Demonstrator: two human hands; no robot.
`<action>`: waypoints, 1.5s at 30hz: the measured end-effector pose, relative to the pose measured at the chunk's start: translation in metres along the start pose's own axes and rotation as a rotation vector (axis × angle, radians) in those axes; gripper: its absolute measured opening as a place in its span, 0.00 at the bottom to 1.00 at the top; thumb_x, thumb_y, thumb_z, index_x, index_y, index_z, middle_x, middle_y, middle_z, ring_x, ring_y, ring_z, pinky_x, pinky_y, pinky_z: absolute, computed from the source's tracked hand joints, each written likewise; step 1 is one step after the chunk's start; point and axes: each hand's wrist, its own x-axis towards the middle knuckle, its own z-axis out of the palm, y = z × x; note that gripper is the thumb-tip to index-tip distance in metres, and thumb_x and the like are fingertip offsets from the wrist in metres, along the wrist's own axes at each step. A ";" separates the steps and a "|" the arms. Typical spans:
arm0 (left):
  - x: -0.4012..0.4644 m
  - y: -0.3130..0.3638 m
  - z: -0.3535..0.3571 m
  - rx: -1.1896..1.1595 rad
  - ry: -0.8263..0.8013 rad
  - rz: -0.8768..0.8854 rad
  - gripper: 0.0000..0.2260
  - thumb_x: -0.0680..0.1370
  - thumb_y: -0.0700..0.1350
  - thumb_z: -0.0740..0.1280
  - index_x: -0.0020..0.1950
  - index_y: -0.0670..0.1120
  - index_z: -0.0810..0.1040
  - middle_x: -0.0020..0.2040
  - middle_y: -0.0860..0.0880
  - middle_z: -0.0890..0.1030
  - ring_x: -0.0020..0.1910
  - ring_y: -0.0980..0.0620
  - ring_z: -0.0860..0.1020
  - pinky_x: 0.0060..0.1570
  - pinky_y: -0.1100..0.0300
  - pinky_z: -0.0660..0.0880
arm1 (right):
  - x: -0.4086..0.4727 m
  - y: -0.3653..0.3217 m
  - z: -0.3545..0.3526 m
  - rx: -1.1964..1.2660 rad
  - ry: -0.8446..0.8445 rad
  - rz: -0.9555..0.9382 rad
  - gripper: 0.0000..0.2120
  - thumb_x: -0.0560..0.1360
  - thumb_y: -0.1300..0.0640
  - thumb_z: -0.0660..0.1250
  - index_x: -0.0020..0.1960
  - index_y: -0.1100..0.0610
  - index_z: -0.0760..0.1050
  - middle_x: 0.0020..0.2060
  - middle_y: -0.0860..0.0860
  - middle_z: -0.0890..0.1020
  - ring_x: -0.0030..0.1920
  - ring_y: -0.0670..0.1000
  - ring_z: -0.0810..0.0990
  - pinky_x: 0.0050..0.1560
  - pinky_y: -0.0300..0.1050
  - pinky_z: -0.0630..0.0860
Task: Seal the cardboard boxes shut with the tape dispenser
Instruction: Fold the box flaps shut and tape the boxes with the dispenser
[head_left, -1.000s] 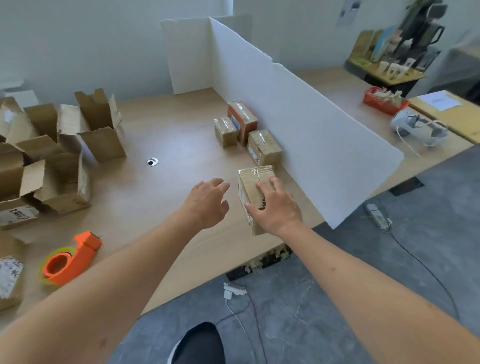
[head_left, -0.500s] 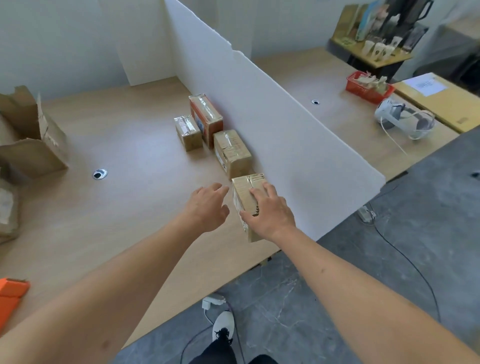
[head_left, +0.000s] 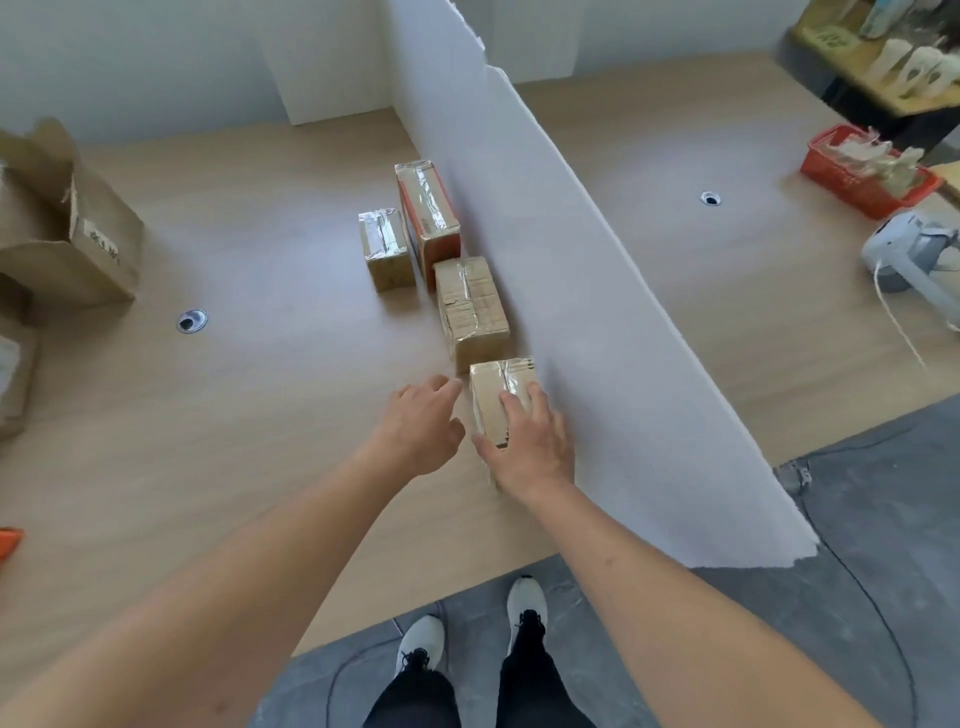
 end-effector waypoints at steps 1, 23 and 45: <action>0.003 0.004 0.005 -0.011 0.004 -0.027 0.21 0.80 0.48 0.63 0.72 0.45 0.70 0.71 0.47 0.72 0.66 0.41 0.75 0.65 0.50 0.69 | 0.006 0.005 0.004 0.000 -0.003 -0.012 0.32 0.76 0.34 0.65 0.76 0.43 0.63 0.80 0.48 0.54 0.73 0.59 0.64 0.69 0.55 0.68; 0.051 -0.021 0.050 -0.071 -0.036 -0.133 0.23 0.79 0.46 0.64 0.73 0.44 0.68 0.71 0.44 0.71 0.67 0.40 0.72 0.65 0.49 0.69 | 0.074 0.022 0.043 -0.161 -0.080 -0.064 0.31 0.80 0.38 0.62 0.80 0.44 0.57 0.82 0.50 0.49 0.81 0.61 0.49 0.79 0.56 0.54; -0.128 -0.053 -0.074 0.008 0.341 -0.359 0.20 0.83 0.53 0.59 0.73 0.46 0.69 0.70 0.47 0.72 0.66 0.45 0.73 0.64 0.51 0.68 | -0.022 -0.128 -0.073 -0.323 -0.116 -0.649 0.27 0.84 0.39 0.52 0.77 0.51 0.65 0.81 0.53 0.60 0.80 0.57 0.58 0.75 0.55 0.61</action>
